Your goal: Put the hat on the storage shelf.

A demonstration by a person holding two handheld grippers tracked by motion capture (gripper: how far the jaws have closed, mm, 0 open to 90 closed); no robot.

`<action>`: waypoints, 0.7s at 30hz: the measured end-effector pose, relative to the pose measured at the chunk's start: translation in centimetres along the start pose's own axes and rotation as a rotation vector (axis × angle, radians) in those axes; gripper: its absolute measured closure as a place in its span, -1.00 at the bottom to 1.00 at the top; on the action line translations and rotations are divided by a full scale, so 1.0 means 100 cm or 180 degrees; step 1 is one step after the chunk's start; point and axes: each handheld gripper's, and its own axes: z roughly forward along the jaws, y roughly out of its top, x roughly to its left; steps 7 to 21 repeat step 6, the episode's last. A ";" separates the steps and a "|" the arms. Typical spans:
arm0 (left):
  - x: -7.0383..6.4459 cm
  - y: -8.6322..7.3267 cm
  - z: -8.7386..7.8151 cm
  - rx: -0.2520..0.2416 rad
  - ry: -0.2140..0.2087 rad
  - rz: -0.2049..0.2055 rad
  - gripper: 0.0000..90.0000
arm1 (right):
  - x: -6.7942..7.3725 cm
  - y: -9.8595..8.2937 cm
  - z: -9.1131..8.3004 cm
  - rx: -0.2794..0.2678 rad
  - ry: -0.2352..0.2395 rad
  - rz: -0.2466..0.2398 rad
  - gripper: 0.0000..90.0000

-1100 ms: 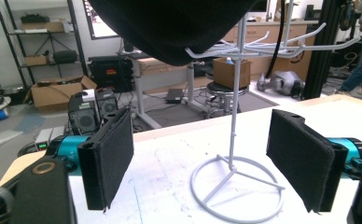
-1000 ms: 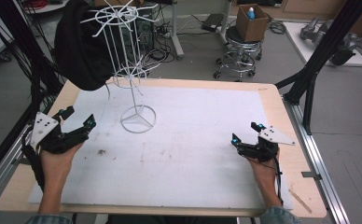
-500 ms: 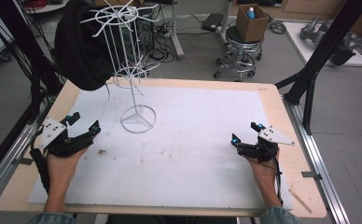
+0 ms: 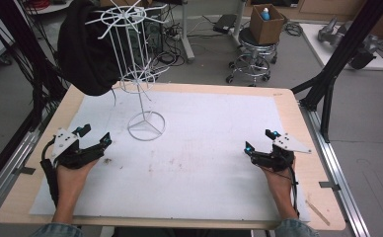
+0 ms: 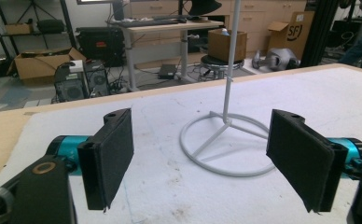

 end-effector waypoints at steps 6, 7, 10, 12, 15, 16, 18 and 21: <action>-0.002 -0.003 0.003 0.0065 -0.0005 0.0038 -0.48 | 0.000 0.000 0.000 -0.0001 0.0004 -0.0006 -0.76; -0.002 -0.003 0.003 0.0065 -0.0005 0.0038 -0.48 | 0.000 0.000 0.000 -0.0001 0.0004 -0.0006 -0.76; -0.002 -0.003 0.003 0.0065 -0.0005 0.0038 -0.48 | 0.000 0.000 0.000 -0.0001 0.0004 -0.0006 -0.76; -0.002 -0.003 0.003 0.0065 -0.0005 0.0038 -0.48 | 0.000 0.000 0.000 -0.0001 0.0004 -0.0006 -0.76; -0.002 -0.003 0.003 0.0065 -0.0005 0.0038 -0.48 | 0.000 0.000 0.000 -0.0001 0.0004 -0.0006 -0.76; -0.002 -0.003 0.003 0.0065 -0.0005 0.0038 -0.48 | 0.000 0.000 0.000 -0.0001 0.0004 -0.0006 -0.76; -0.002 -0.003 0.003 0.0065 -0.0005 0.0038 -0.48 | 0.000 0.000 0.000 -0.0001 0.0004 -0.0006 -0.76; -0.002 -0.003 0.003 0.0065 -0.0005 0.0038 -0.48 | 0.000 0.000 0.000 -0.0001 0.0004 -0.0006 -0.76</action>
